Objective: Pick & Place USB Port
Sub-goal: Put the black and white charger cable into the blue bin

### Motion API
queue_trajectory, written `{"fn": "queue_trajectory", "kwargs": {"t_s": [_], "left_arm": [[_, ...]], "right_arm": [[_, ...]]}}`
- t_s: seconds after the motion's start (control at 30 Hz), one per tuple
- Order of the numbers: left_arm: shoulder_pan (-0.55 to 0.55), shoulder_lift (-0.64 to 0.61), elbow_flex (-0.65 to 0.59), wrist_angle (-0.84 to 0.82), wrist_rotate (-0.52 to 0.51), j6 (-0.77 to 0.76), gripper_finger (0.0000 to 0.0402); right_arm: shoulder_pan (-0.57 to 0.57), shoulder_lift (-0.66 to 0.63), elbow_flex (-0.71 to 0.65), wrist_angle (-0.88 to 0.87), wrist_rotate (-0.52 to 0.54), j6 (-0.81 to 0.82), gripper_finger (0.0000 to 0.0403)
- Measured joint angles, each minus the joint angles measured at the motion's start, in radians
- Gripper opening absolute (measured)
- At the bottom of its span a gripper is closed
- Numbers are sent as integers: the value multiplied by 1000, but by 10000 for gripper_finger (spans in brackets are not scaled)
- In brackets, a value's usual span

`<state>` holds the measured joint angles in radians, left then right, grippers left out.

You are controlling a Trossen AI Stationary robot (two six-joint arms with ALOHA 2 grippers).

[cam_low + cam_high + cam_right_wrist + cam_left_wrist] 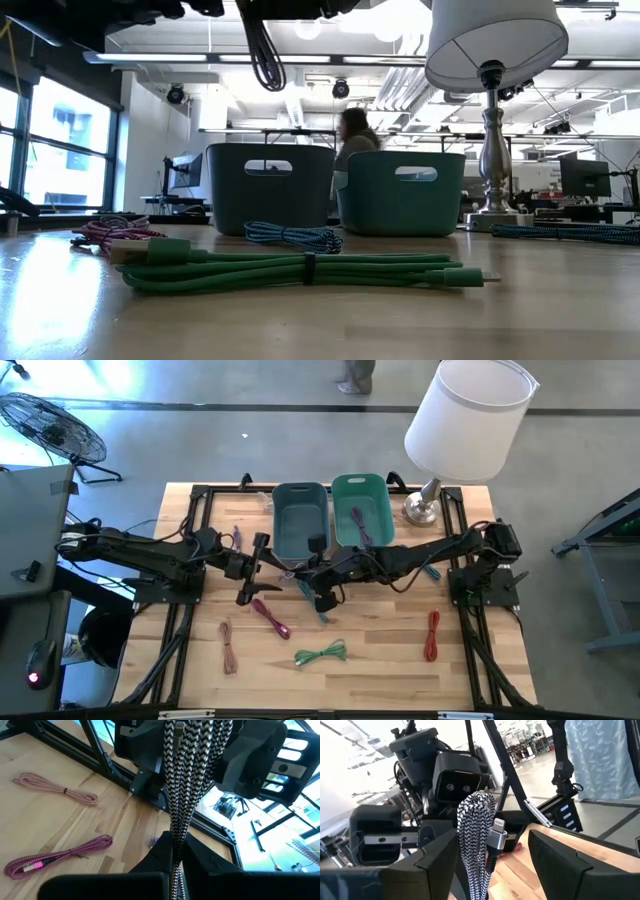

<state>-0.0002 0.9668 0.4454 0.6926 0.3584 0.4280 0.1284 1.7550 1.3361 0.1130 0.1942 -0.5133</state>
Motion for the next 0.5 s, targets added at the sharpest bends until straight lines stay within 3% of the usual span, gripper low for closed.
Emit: {"fn": "queue_trajectory", "kwargs": {"t_s": [0.5], "left_arm": [[0, 31, 0, 62, -8, 21, 234]], "right_arm": [[-5, 0, 0, -4, -7, 0, 13]]}}
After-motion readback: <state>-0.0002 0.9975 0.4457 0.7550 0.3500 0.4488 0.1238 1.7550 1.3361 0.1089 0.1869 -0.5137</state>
